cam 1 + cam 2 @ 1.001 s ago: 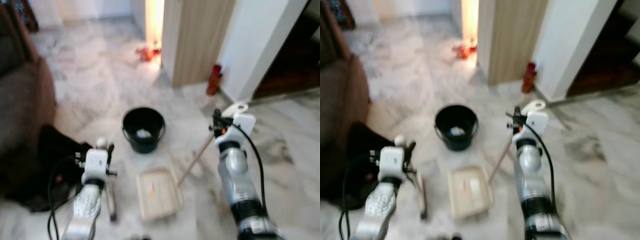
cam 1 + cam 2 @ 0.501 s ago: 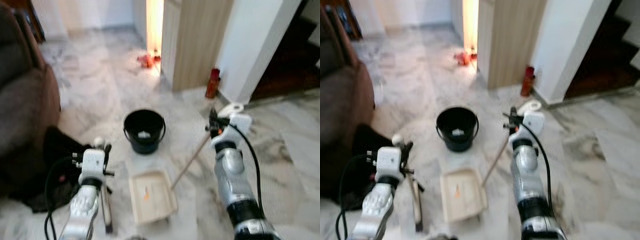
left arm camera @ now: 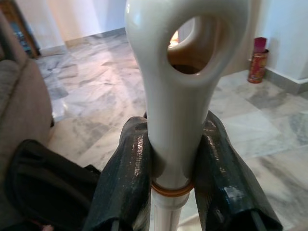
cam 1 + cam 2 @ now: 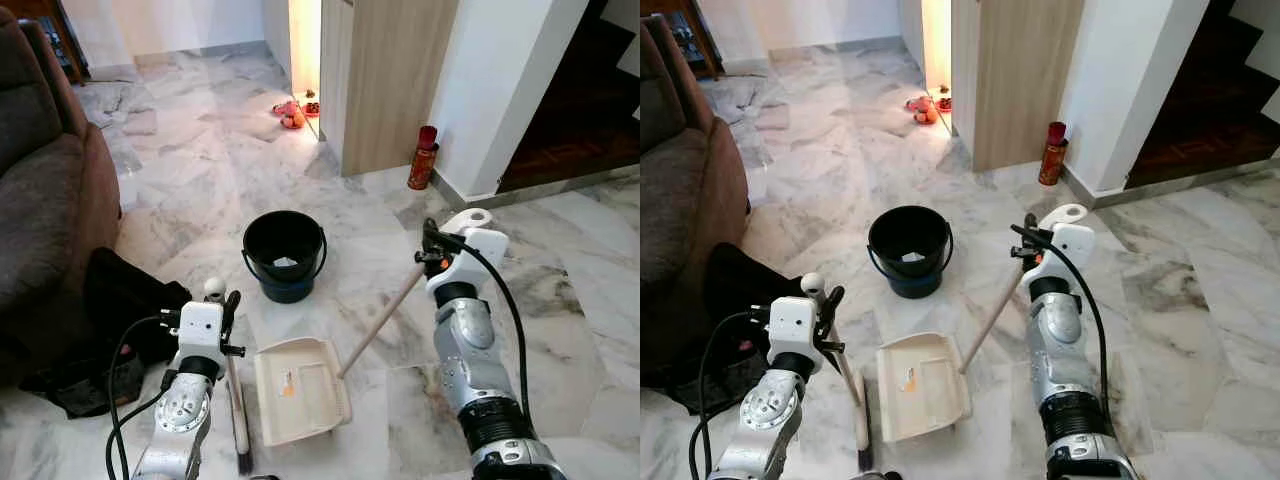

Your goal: Sweep floor

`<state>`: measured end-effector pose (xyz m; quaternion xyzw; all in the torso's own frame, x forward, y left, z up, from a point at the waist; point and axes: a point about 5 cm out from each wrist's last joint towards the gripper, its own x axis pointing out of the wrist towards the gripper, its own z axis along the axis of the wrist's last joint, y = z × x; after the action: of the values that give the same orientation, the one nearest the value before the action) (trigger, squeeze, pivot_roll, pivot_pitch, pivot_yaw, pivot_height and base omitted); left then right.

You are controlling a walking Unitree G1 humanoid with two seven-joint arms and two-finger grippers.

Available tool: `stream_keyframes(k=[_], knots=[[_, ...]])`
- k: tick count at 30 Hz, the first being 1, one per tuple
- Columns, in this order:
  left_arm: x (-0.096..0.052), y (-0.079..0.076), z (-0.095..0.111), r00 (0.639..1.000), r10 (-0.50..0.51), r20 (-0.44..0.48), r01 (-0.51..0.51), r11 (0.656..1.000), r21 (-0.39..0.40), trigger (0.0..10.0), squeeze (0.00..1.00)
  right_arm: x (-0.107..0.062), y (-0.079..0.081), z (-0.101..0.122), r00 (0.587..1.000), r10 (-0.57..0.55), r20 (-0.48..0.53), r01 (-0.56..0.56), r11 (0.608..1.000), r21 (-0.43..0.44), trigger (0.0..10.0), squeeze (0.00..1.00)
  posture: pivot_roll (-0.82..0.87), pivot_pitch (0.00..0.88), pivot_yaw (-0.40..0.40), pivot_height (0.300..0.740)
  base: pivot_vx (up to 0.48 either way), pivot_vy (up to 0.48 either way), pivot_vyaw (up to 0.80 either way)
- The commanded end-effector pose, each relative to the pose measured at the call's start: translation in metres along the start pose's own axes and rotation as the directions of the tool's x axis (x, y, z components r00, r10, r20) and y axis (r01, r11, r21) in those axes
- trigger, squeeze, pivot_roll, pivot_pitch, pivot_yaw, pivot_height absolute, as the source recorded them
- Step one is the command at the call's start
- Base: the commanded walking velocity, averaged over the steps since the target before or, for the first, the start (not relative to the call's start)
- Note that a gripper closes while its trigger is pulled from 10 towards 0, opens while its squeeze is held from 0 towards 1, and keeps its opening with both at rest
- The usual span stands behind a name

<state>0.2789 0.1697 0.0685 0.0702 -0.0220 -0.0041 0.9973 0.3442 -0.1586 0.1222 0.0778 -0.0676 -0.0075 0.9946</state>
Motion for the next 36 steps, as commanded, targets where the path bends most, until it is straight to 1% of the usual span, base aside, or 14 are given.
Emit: stream_keyframes(k=[1,7,10,36], knots=[[0.0034,0.0073,0.0052,0.999,0.027,0.019,-0.027,1.0,0.012,10.0,0.0,0.0062,0.0091,0.0147,0.997,0.039,0.063,-0.04,0.999,0.013,10.0,0.0,0.15,0.038,-0.016,0.74,0.0,0.0,0.63],[0.0043,0.0071,0.0059,0.999,0.032,0.019,-0.033,0.999,0.015,10.0,0.0,0.0065,0.0088,0.0128,0.998,0.035,0.049,-0.036,0.999,0.02,10.0,0.0,0.15,0.043,-0.016,0.74,0.086,0.0,0.65],[0.0058,0.0084,0.0076,0.999,0.043,0.027,-0.043,0.999,0.018,10.0,0.0,0.0073,0.0073,0.0114,0.999,0.032,0.038,-0.033,0.999,0.038,10.0,0.0,0.15,0.045,-0.015,0.74,0.284,0.0,0.0],[0.0079,0.0098,0.009,0.998,0.059,0.034,-0.059,0.998,0.019,10.0,0.0,0.0086,0.0088,0.0149,0.998,0.037,0.047,-0.039,0.998,0.046,10.0,0.0,0.15,0.076,-0.017,0.74,0.373,0.0,0.0]])
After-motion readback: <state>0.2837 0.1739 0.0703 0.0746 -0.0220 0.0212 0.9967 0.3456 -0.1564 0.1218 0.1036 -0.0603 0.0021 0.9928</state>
